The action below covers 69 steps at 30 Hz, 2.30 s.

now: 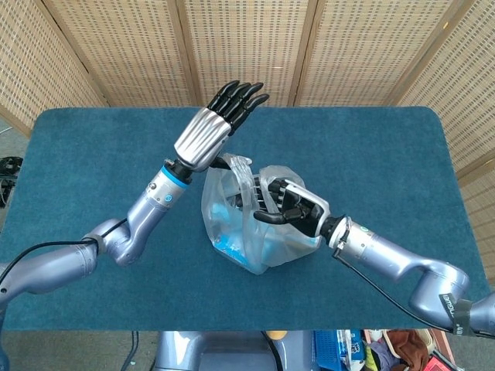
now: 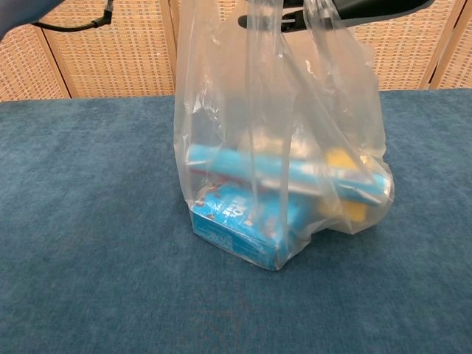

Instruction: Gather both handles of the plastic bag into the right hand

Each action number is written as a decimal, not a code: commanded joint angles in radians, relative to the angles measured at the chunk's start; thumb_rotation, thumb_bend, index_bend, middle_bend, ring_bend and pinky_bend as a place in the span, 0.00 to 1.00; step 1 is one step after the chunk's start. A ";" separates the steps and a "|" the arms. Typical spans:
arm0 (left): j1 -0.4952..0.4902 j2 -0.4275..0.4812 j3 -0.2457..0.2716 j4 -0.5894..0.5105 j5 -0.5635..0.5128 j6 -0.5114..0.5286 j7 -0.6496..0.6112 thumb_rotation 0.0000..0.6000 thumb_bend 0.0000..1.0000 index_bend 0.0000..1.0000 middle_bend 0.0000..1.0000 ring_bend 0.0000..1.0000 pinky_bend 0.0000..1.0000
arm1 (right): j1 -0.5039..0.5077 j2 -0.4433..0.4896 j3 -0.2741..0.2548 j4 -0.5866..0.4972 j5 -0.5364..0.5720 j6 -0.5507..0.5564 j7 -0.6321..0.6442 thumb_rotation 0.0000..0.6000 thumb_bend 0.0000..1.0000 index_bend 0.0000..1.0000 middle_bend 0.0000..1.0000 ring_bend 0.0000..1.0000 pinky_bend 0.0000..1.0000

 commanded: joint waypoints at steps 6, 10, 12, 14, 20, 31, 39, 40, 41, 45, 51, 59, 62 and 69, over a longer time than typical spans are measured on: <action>0.025 0.046 0.018 -0.013 0.018 -0.005 -0.040 1.00 0.00 0.00 0.00 0.00 0.00 | 0.046 0.015 -0.056 0.013 0.011 0.047 0.055 1.00 0.33 0.32 0.42 0.32 0.22; 0.032 0.044 0.022 -0.003 0.018 0.002 -0.039 1.00 0.00 0.00 0.00 0.00 0.00 | 0.061 0.018 -0.069 0.004 0.014 0.060 0.061 1.00 0.33 0.31 0.42 0.34 0.26; 0.035 0.040 0.023 0.002 0.019 0.006 -0.041 1.00 0.00 0.00 0.00 0.00 0.00 | 0.070 0.021 -0.076 -0.001 0.019 0.066 0.066 1.00 0.34 0.31 0.42 0.34 0.27; 0.037 0.037 0.024 0.003 0.019 0.007 -0.046 1.00 0.00 0.00 0.00 0.00 0.00 | 0.076 0.024 -0.080 -0.004 0.025 0.069 0.067 1.00 0.35 0.31 0.42 0.33 0.27; 0.040 0.029 0.026 0.013 0.023 0.015 -0.050 1.00 0.00 0.00 0.00 0.00 0.00 | 0.093 0.038 -0.088 -0.020 0.067 0.081 0.056 1.00 0.37 0.30 0.40 0.31 0.30; 0.046 0.023 0.025 0.016 0.021 0.019 -0.056 1.00 0.00 0.00 0.00 0.00 0.00 | 0.102 0.033 -0.075 -0.042 0.201 0.062 -0.057 1.00 0.43 0.28 0.35 0.21 0.21; 0.052 0.040 0.025 0.000 0.022 0.013 -0.070 1.00 0.00 0.00 0.00 0.00 0.00 | 0.087 0.030 -0.042 -0.079 0.299 0.059 -0.140 1.00 0.45 0.19 0.31 0.17 0.23; 0.053 0.047 0.027 -0.006 0.021 0.006 -0.074 1.00 0.00 0.00 0.00 0.00 0.00 | 0.083 0.030 -0.037 -0.084 0.301 0.061 -0.140 1.00 0.45 0.19 0.31 0.17 0.24; 0.054 0.052 0.028 -0.011 0.020 0.001 -0.078 1.00 0.00 0.00 0.00 0.00 0.00 | 0.080 0.030 -0.034 -0.087 0.300 0.062 -0.137 1.00 0.45 0.19 0.31 0.17 0.26; 0.063 0.084 0.034 -0.037 0.015 -0.022 -0.085 1.00 0.00 0.00 0.00 0.00 0.00 | 0.070 0.034 -0.022 -0.093 0.289 0.057 -0.125 1.00 0.45 0.20 0.31 0.20 0.29; 0.083 0.129 0.047 -0.070 0.018 -0.039 -0.113 1.00 0.00 0.00 0.00 0.00 0.00 | 0.067 0.039 -0.009 -0.087 0.276 0.031 -0.113 1.00 0.46 0.20 0.31 0.22 0.29; 0.099 0.189 0.070 -0.111 0.025 -0.095 -0.214 0.85 0.00 0.00 0.00 0.00 0.00 | 0.058 0.033 -0.009 -0.066 0.265 0.012 -0.111 1.00 0.45 0.20 0.33 0.24 0.29; 0.102 0.210 0.076 -0.126 0.032 -0.110 -0.251 0.83 0.00 0.00 0.00 0.00 0.00 | 0.054 0.030 -0.009 -0.060 0.262 0.011 -0.109 1.00 0.45 0.20 0.35 0.26 0.29; 0.112 0.245 0.085 -0.157 0.054 -0.121 -0.352 0.82 0.00 0.00 0.00 0.00 0.00 | 0.047 0.030 -0.007 -0.054 0.256 0.005 -0.110 1.00 0.46 0.20 0.36 0.27 0.30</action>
